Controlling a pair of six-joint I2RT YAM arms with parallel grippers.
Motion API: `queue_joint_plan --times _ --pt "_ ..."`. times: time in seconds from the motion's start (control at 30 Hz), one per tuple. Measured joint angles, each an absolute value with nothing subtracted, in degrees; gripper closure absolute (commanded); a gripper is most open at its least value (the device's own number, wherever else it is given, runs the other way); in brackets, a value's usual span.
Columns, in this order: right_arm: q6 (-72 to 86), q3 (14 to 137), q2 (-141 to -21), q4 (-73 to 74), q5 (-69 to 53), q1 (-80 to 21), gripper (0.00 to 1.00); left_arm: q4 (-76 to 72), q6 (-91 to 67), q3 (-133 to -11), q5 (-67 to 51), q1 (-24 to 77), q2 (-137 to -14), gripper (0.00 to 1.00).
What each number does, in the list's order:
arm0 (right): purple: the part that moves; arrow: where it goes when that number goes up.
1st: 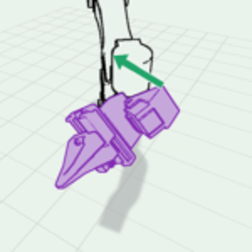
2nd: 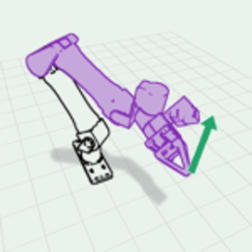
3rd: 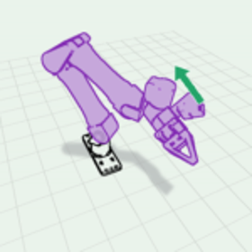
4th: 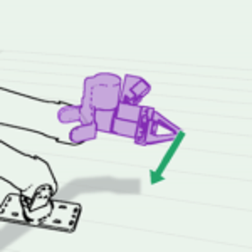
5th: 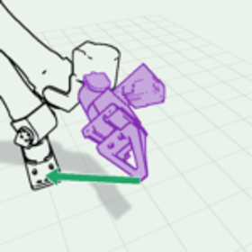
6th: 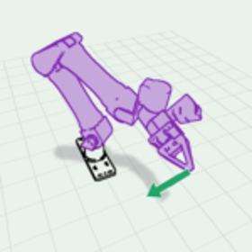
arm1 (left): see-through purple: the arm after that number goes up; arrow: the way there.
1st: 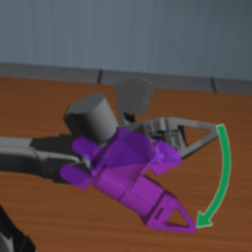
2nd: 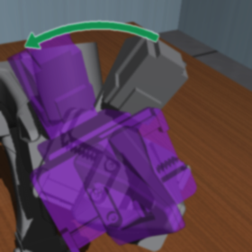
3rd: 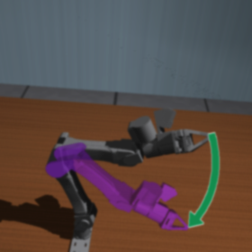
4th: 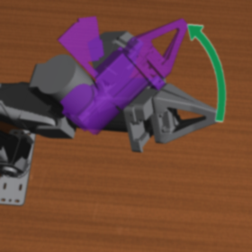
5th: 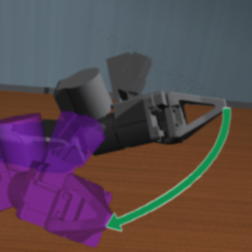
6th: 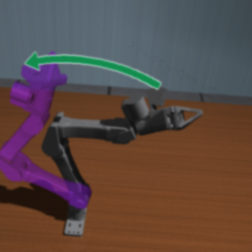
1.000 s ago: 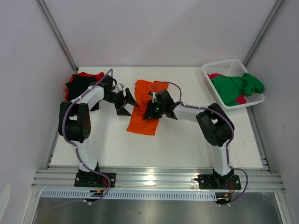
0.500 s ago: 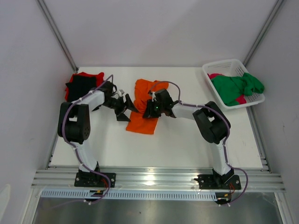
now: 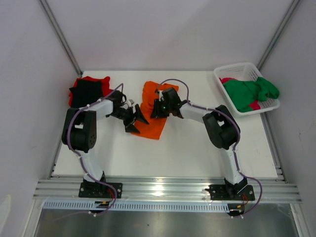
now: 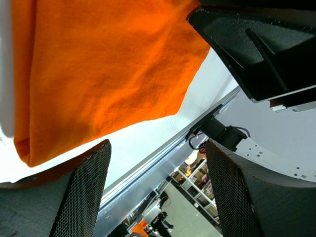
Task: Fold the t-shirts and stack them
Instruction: Fold the folded rectangular tshirt in 1/3 of the way
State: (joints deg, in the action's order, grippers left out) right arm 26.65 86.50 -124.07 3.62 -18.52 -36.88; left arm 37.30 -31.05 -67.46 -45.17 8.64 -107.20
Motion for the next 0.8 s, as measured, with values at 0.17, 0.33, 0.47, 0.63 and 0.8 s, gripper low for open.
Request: queue_joint_plan --times 0.17,0.33,0.47,0.63,0.8 --pt "25.82 86.50 -124.07 4.93 -18.13 -36.12 0.68 36.51 -31.09 -67.16 -45.19 9.80 -107.26 0.20" --pt "25.85 86.50 -124.07 4.91 -18.17 -35.40 0.68 36.40 -31.07 -67.16 -45.17 10.22 -107.26 0.20" --pt "25.82 86.50 -124.09 4.86 -18.15 -35.11 0.68 36.42 -31.09 -67.16 -45.17 10.22 -107.26 0.20" --pt "24.69 90.26 -126.19 6.00 -16.82 -34.63 0.68 36.49 -31.09 -67.02 -45.17 10.22 -107.26 0.20" --pt "23.70 95.33 -128.88 7.22 -15.38 -33.65 0.68 36.97 -31.03 -66.13 -44.99 10.22 -107.24 0.20"
